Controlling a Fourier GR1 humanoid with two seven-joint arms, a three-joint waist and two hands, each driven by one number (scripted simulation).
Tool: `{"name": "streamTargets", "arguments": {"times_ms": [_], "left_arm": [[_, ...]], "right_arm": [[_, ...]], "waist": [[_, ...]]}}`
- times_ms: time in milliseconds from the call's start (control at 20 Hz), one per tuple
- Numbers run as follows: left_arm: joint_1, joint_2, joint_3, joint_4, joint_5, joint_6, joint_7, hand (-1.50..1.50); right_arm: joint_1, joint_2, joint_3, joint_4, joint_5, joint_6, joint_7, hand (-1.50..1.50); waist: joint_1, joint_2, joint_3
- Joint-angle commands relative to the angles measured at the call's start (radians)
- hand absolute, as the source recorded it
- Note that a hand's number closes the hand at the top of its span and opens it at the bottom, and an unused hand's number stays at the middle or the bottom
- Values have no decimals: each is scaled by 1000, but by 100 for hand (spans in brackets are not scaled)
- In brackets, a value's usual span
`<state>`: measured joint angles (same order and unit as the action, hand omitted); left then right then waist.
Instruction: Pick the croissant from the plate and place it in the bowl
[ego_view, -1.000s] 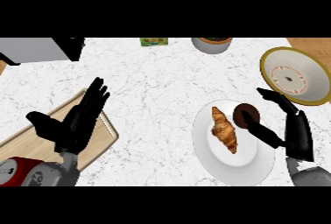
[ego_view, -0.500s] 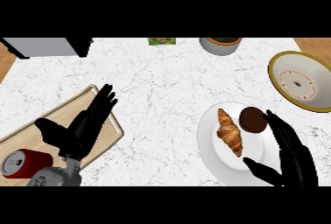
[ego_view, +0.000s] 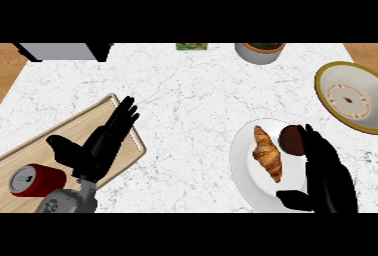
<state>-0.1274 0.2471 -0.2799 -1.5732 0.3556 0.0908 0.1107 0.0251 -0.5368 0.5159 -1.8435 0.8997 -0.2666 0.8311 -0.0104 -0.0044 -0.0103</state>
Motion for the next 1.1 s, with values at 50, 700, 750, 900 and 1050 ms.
{"name": "streamTargets", "arguments": {"times_ms": [50, 700, 750, 900, 1050], "left_arm": [[-16, -17, -12, 23, -11, -16, -16, 0], [-8, -8, 30, -1, -2, -36, 5, 0], [5, -42, 10, 64, -29, -36, -54, 0], [-24, -46, 31, 75, -18, -42, -35, 0], [3, -57, 21, 38, -29, -45, -29, 0]], "right_arm": [[-132, 161, 76, -57, 58, 289, 347, -150], [-262, 331, -63, 65, 31, 586, 513, -150], [-235, 387, -4, 104, 85, 535, 527, -150], [-241, 393, -62, 152, 74, 546, 469, -150], [-217, 366, -95, 111, 68, 590, 412, -150]], "waist": [[21, 5, 6], [17, 3, 9], [13, 5, 9], [11, 6, 9], [10, 4, 10]]}}
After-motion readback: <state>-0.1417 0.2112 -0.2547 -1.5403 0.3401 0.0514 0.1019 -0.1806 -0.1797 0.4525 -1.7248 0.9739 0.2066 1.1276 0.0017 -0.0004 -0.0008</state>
